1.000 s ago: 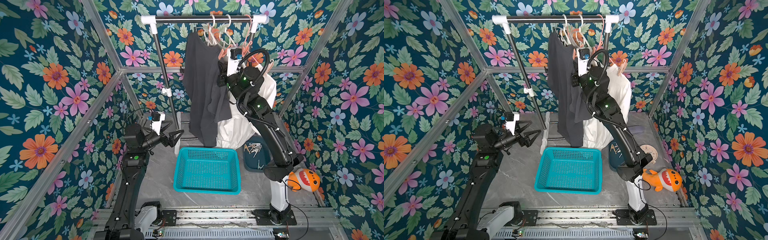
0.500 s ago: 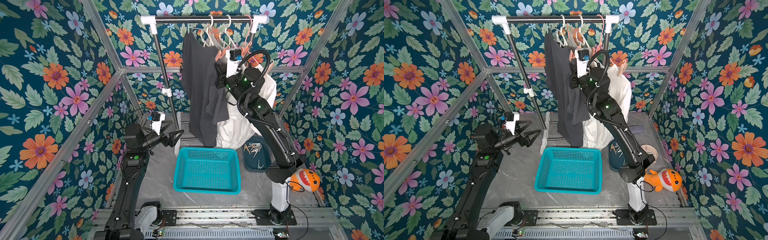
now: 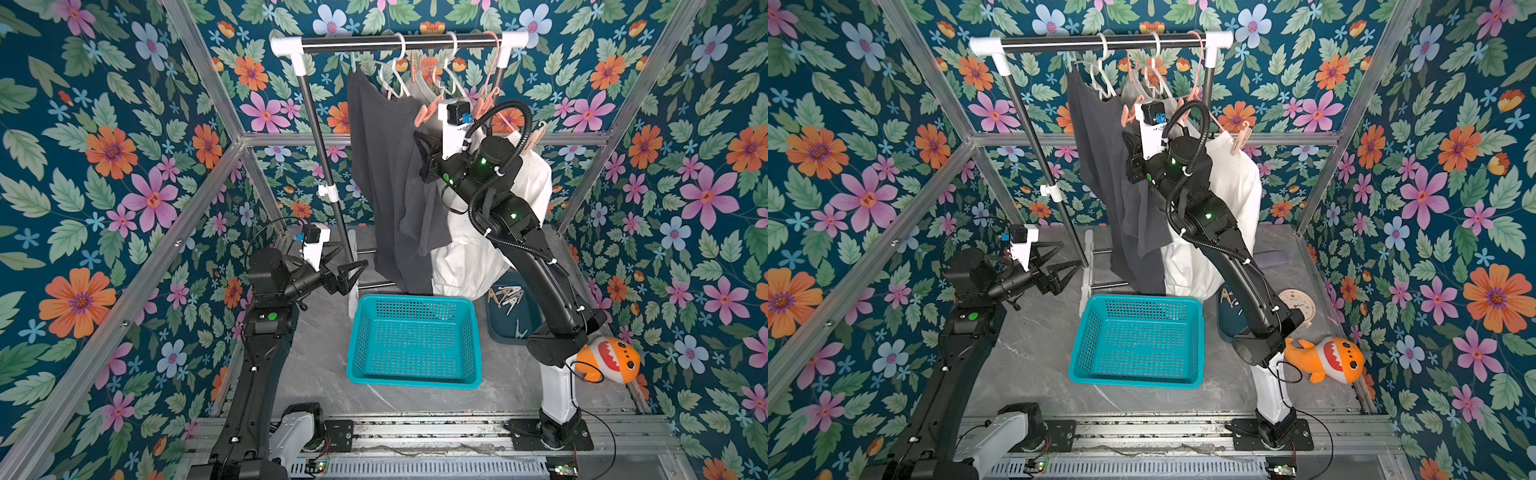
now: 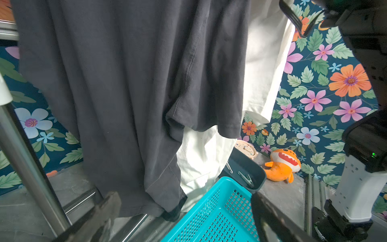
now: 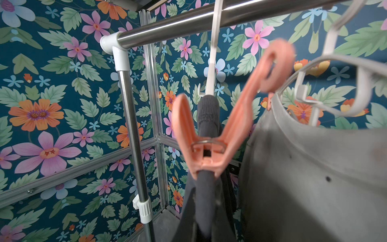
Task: Use clothespins to secure the t-shirt on both sides of the hanger
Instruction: Hang the hanger on the clothesline, then reset both arms
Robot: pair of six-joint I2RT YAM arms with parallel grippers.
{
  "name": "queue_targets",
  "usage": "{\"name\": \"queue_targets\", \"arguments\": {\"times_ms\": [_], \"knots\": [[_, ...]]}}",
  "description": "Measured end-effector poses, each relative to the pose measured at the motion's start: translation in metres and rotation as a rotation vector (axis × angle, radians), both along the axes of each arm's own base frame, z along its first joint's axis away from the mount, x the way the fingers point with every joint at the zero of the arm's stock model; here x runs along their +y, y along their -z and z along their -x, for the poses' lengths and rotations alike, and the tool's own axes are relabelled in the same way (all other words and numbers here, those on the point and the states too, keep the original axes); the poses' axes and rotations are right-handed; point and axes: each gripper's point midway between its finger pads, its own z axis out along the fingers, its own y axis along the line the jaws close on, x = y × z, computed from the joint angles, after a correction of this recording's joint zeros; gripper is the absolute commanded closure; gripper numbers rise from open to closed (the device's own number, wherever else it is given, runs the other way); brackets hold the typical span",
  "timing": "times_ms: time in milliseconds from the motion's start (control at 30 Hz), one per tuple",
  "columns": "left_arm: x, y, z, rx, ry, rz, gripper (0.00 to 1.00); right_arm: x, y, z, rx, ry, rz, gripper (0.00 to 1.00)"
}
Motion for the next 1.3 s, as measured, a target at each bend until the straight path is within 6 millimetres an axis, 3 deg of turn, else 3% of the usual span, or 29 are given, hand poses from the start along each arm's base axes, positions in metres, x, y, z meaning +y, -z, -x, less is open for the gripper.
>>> {"name": "queue_targets", "arguments": {"times_ms": [333,367,433,567,633,833,1000,1300], "knots": [[0.000,0.001,-0.002,0.003,-0.001,0.000,0.01,0.016,0.007,-0.006,-0.022,-0.048,-0.001,1.00],[0.000,0.002,-0.002,0.003,-0.001,0.000,0.00,0.016,0.008,-0.006,-0.023,-0.047,-0.001,0.95],[0.000,0.002,-0.003,0.004,-0.001,0.000,0.00,0.016,0.008,-0.006,-0.025,-0.045,-0.003,0.77],[0.001,0.004,-0.006,0.008,-0.012,-0.001,0.00,0.014,0.008,0.000,-0.030,-0.048,0.024,0.22],[0.004,0.004,-0.009,-0.003,-0.033,-0.011,0.00,0.011,0.004,0.005,-0.037,-0.045,0.032,0.01],[0.015,0.020,-0.019,-0.002,-0.126,-0.042,0.00,-0.010,0.006,0.031,-0.021,-0.032,0.086,0.00],[0.029,0.040,-0.032,0.017,-0.237,-0.066,0.00,-0.035,0.037,0.053,0.036,-0.004,0.140,0.00],[0.057,0.070,-0.058,0.005,-0.422,-0.118,0.00,-0.102,0.084,0.116,0.068,0.073,0.144,0.00]]}}
